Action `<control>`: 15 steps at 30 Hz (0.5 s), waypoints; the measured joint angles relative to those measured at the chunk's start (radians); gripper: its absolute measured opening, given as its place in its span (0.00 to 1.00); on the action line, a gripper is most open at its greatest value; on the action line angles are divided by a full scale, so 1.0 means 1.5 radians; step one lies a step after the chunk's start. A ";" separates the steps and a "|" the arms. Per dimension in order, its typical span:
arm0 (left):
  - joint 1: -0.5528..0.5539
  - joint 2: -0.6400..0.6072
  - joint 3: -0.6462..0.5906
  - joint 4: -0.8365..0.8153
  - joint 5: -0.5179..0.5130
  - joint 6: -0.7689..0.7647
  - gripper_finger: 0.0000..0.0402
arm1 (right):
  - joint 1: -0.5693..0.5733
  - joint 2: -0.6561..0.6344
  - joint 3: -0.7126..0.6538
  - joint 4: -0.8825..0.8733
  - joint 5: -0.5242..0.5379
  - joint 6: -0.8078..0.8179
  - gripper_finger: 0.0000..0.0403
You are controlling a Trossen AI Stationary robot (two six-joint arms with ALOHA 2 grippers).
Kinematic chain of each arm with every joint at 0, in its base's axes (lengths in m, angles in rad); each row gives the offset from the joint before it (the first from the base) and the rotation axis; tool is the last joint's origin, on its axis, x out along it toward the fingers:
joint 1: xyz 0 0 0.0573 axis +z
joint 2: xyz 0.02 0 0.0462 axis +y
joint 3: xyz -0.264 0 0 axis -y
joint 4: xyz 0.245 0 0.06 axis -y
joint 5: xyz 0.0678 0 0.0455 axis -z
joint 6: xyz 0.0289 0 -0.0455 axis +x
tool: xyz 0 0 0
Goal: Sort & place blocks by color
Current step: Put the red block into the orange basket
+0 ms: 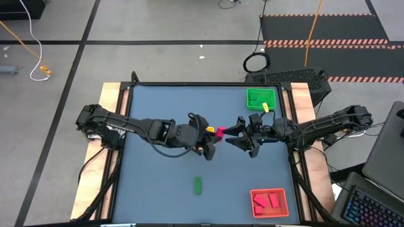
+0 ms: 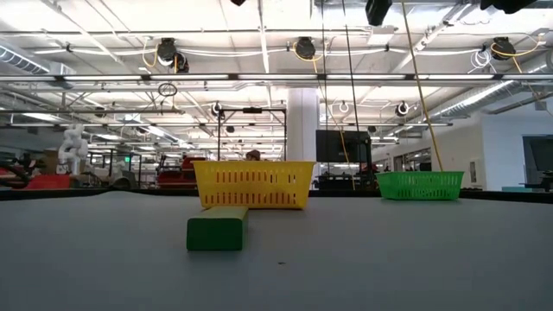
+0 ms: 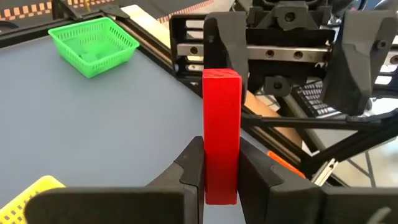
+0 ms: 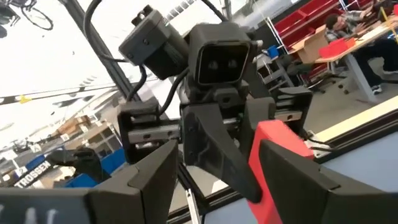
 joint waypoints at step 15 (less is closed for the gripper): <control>-0.010 0.010 -0.001 0.001 0.037 -0.020 0.14 | -0.022 0.002 -0.001 0.062 0.043 -0.017 0.55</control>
